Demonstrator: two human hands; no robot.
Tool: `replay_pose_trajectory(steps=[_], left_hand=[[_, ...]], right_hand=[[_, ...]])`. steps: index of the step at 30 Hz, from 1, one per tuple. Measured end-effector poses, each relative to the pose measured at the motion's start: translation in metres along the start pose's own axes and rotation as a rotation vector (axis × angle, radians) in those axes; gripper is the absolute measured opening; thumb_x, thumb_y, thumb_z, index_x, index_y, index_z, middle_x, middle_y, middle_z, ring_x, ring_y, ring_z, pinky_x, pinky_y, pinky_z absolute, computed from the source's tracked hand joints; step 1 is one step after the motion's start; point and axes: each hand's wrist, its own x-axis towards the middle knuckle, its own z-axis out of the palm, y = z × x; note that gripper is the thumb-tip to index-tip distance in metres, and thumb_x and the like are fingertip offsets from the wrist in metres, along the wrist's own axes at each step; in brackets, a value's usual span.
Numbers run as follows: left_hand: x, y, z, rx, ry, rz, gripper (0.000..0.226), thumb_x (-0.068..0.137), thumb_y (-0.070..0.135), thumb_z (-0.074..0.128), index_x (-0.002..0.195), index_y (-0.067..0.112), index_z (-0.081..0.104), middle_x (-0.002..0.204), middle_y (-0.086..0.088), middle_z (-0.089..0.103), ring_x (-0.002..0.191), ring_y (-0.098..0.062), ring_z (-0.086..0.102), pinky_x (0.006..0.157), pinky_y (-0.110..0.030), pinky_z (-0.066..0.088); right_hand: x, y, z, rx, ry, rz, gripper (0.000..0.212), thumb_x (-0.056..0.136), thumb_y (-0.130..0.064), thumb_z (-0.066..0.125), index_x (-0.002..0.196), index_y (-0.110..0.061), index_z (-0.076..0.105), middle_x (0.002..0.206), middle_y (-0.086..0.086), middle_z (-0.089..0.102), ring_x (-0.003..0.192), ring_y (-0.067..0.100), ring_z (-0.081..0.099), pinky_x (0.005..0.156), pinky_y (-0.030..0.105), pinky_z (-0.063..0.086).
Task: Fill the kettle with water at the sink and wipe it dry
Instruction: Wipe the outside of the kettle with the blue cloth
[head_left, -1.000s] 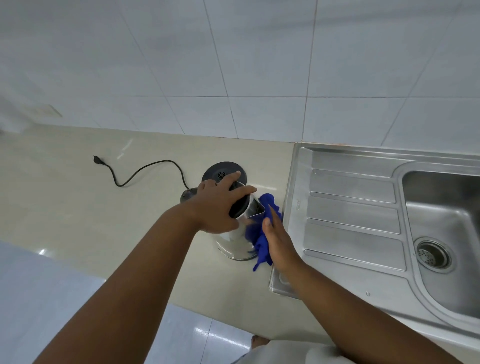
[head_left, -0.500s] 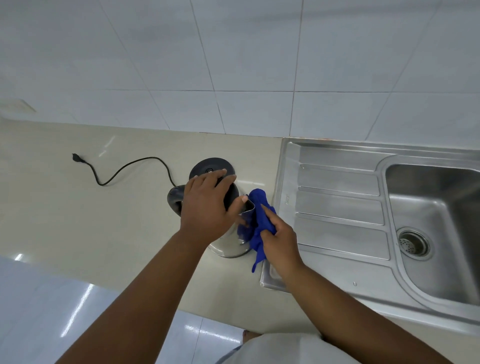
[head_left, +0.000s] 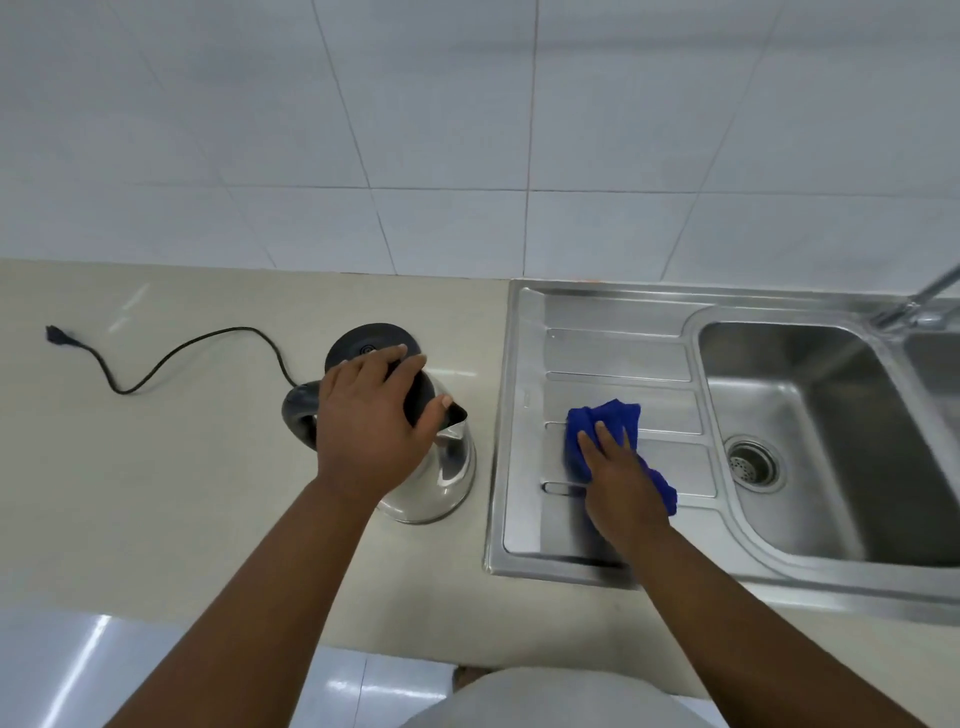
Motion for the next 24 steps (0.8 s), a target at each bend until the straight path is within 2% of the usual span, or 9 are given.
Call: replay_pose_trajectory(steps=[2,4,5,7,9,11,15,19,24], left_hand=[[0.000,-0.001,0.000,-0.003,0.004,0.010,0.056,0.086,0.056,0.052,0.123,0.017,0.069,0.129,-0.005,0.067,0.118,-0.030,0.062,0.102,-0.050,0.043],[0.000,-0.002,0.001,-0.004,0.008,0.016,0.056,0.086,0.056,0.053,0.122,0.017,0.069,0.129,-0.005,0.067,0.118,-0.030,0.062,0.102,-0.050,0.043],[0.000,-0.002,0.001,-0.005,0.011,0.016,0.056,0.086,0.056,0.053,0.122,0.017,0.070,0.129,-0.005,0.067,0.118,-0.030,0.062,0.102,-0.050,0.043],[0.000,-0.001,0.002,-0.009,0.021,0.017,0.055,0.086,0.055,0.053,0.121,0.017,0.070,0.128,-0.005,0.067,0.117,-0.030,0.062,0.102,-0.049,0.043],[0.000,-0.001,0.002,-0.014,0.035,0.021,0.055,0.085,0.054,0.054,0.121,0.017,0.070,0.127,-0.005,0.068,0.117,-0.030,0.062,0.101,-0.049,0.043],[0.000,-0.002,0.004,-0.020,0.045,0.028,0.054,0.085,0.054,0.055,0.120,0.016,0.071,0.127,-0.005,0.068,0.116,-0.030,0.062,0.100,-0.050,0.044],[0.000,-0.005,0.003,-0.029,0.026,0.029,0.056,0.086,0.056,0.053,0.122,0.016,0.070,0.128,-0.006,0.067,0.118,-0.031,0.061,0.101,-0.051,0.044],[-0.001,-0.006,0.001,-0.078,-0.001,0.040,0.059,0.088,0.059,0.051,0.124,0.016,0.068,0.132,-0.006,0.065,0.121,-0.030,0.059,0.104,-0.052,0.043],[-0.004,-0.023,-0.008,-0.267,-0.038,0.081,0.054,0.093,0.054,0.046,0.129,0.019,0.065,0.140,0.001,0.060,0.131,-0.021,0.052,0.114,-0.048,0.033]], right_hand=[[-0.001,0.003,0.015,-0.147,-0.022,-0.051,0.068,0.101,-0.024,0.050,0.160,-0.021,0.016,0.166,0.005,-0.003,0.155,0.040,0.012,0.123,0.047,0.025],[-0.003,0.006,0.026,-0.200,0.015,-0.019,0.073,0.095,-0.051,0.052,0.158,-0.021,0.029,0.166,0.010,0.016,0.149,0.049,0.025,0.118,0.058,0.026],[-0.003,0.007,0.031,-0.208,0.024,-0.004,0.079,0.093,-0.063,0.044,0.158,-0.021,0.029,0.166,0.011,0.022,0.148,0.051,0.026,0.117,0.059,0.023],[-0.002,0.008,0.033,-0.244,-0.013,0.011,0.090,0.090,-0.077,0.016,0.160,-0.022,0.016,0.169,0.010,0.012,0.152,0.049,0.013,0.120,0.060,0.012],[0.000,0.009,0.031,-0.243,-0.030,0.000,0.101,0.080,-0.083,-0.011,0.161,-0.023,0.002,0.170,0.007,-0.003,0.155,0.045,-0.001,0.122,0.059,0.002],[0.003,0.010,0.030,-0.251,-0.040,-0.002,0.107,0.072,-0.083,-0.022,0.160,-0.025,-0.006,0.170,0.006,-0.011,0.155,0.042,-0.008,0.122,0.060,-0.001],[0.005,0.009,0.028,-0.253,-0.067,0.005,0.105,0.069,-0.080,-0.023,0.159,-0.027,-0.014,0.168,0.006,-0.018,0.155,0.041,-0.013,0.123,0.060,-0.002],[-0.004,-0.004,0.017,-0.165,0.083,-0.087,0.096,0.086,-0.076,-0.015,0.160,-0.023,0.018,0.169,0.010,0.007,0.155,0.042,0.003,0.122,0.064,0.012],[-0.018,-0.057,-0.001,0.160,0.178,-0.276,0.086,0.091,-0.078,0.007,0.158,-0.027,0.025,0.169,-0.007,0.000,0.157,0.020,-0.011,0.127,0.044,0.004]])
